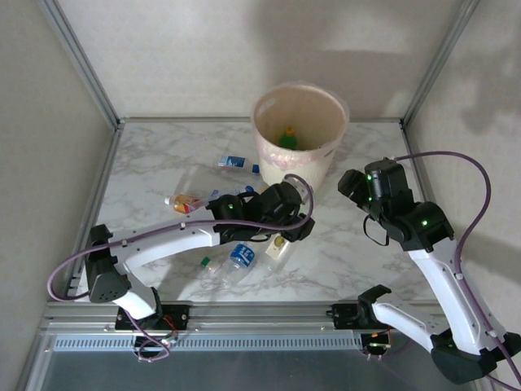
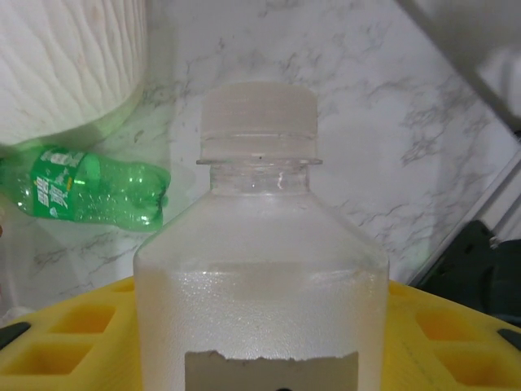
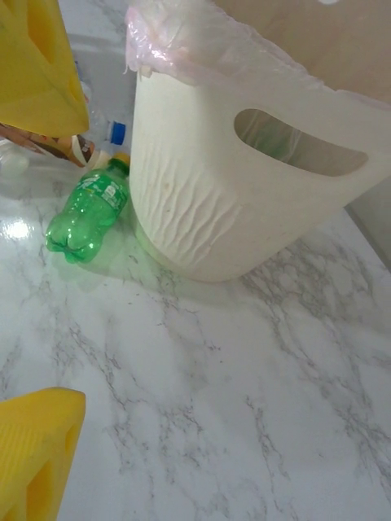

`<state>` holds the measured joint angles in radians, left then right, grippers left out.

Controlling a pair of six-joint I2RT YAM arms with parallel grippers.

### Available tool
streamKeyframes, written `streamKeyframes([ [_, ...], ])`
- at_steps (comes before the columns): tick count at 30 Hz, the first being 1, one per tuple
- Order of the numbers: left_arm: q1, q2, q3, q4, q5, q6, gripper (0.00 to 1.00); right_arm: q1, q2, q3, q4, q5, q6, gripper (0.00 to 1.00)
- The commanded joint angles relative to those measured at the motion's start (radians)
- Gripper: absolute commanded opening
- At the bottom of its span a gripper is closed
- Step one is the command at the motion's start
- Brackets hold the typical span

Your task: Put the plastic bottles in the bin

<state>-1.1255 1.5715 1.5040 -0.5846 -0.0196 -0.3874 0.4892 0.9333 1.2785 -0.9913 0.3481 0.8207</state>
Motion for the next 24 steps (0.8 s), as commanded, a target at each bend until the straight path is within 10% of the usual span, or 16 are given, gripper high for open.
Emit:
streamKeyframes([
  [1, 0.039, -0.048, 0.100, -0.023, 0.007, -0.037, 0.35, -0.014, 0.000, -0.009, 0.026, 0.014, 0.009, 0.81],
  [24, 0.357, 0.334, 0.818, 0.303, -0.054, -0.154, 0.30, -0.026, -0.018, -0.062, 0.121, -0.153, -0.049, 0.79],
])
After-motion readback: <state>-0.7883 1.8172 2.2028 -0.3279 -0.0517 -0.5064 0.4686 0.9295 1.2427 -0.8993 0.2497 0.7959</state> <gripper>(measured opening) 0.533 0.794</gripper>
